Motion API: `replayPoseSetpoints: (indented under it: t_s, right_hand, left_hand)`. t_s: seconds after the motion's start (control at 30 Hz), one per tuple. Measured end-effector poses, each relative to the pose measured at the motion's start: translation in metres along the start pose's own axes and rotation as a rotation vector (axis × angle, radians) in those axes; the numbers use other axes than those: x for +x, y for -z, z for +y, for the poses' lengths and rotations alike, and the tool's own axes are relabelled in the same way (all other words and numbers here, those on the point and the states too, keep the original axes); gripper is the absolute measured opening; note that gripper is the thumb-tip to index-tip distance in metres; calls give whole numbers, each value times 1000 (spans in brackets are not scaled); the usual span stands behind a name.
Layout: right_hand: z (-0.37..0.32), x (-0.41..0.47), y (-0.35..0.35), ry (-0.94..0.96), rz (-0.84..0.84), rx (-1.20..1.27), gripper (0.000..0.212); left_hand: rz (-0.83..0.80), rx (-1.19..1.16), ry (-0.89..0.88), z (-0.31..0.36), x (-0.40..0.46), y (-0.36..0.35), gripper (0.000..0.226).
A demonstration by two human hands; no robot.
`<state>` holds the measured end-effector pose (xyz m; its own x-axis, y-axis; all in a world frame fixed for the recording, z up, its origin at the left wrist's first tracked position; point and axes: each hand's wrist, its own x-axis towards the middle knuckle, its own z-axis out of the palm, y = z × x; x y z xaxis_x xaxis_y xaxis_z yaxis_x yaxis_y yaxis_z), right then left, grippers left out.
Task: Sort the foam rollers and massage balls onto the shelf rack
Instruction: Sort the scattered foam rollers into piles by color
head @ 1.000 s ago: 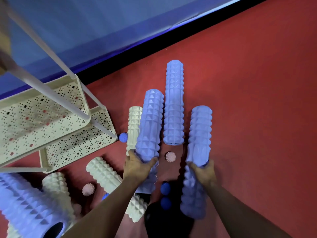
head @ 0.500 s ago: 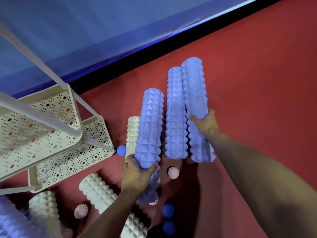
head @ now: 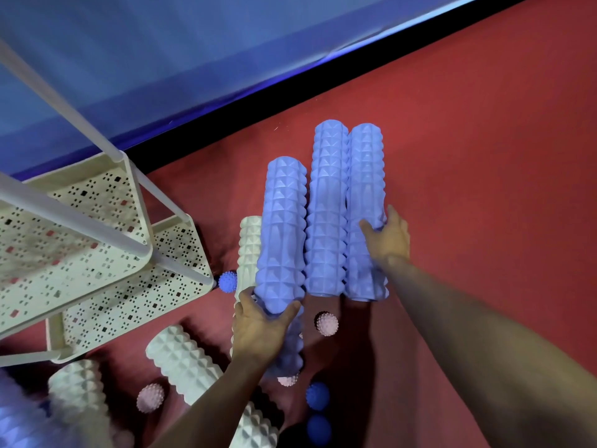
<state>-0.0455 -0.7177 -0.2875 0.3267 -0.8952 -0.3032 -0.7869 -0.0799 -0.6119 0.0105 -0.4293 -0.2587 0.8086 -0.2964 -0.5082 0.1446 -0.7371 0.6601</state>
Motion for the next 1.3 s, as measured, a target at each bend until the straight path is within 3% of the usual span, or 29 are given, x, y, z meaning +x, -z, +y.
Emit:
replayPoseSetpoints:
  t_s: [0.1,0.2,0.27,0.33,0.4,0.53,0.7,0.83,0.97,1.17,1.3]
  right_hand:
    - [-20,-41,4,152,145,112,51]
    - [-42,-81,4,129,-97,387,40]
    - [-56,-100,3,17,-380,534,52]
    - [-62,-107,-1,-32,-544,544,81]
    - [-60,-102,2,-10,-501,517,96]
    - [-42,-70,39,66,-308,483,72]
    - [-1,-18,90,102,-117,355,72]
    - [25,15,92,-24,29,325,82]
    - [39,23,74,-118,3,180,90]
    - [57,37,61,-27,-62,21,97]
    - [45,47,66,70,-127,-207,70]
  left_hand:
    - [17,-34,-27,6,-4,2,98]
    - [27,-143,-61,24,-8,0,78]
    - [19,-215,-108,39,-8,-7,77]
    - [9,-249,-179,50,-9,-16,82]
    - [-36,-236,-249,57,-11,-24,77]
    - [-266,-291,-287,64,-1,-40,66]
    - [-139,-273,-211,68,33,-50,59]
    - [-168,-130,-208,54,50,-60,67]
    - [-254,-131,-155,48,64,-71,73]
    - [-269,-175,-105,47,57,-89,86]
    - [-359,-235,-131,33,38,-110,91]
